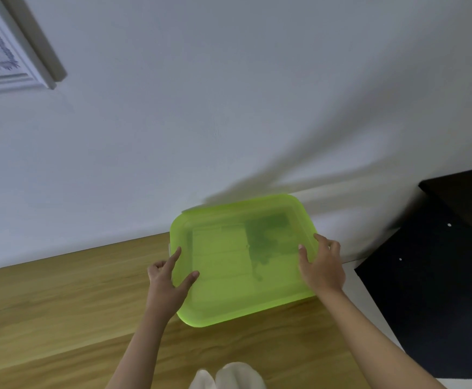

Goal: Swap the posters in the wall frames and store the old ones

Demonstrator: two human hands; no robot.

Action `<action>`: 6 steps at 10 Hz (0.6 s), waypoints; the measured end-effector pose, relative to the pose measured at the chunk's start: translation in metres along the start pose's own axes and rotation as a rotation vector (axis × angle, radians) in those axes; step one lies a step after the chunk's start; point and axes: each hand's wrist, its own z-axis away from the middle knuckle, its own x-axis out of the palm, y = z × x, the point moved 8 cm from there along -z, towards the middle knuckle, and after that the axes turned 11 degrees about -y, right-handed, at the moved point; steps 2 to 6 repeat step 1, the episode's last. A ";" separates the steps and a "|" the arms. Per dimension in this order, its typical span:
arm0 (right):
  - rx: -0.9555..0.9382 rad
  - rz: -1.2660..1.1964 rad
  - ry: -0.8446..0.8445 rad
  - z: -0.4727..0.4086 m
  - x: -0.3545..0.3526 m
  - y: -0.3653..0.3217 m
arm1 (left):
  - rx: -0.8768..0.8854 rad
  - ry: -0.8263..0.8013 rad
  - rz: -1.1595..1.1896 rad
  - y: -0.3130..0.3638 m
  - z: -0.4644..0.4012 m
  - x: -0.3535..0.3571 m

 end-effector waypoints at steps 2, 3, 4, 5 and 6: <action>0.004 0.082 0.001 -0.002 0.000 -0.002 | 0.023 0.043 -0.017 -0.002 0.008 -0.005; 0.004 0.082 0.001 -0.002 0.000 -0.002 | 0.023 0.043 -0.017 -0.002 0.008 -0.005; 0.004 0.082 0.001 -0.002 0.000 -0.002 | 0.023 0.043 -0.017 -0.002 0.008 -0.005; 0.004 0.082 0.001 -0.002 0.000 -0.002 | 0.023 0.043 -0.017 -0.002 0.008 -0.005; 0.004 0.082 0.001 -0.002 0.000 -0.002 | 0.023 0.043 -0.017 -0.002 0.008 -0.005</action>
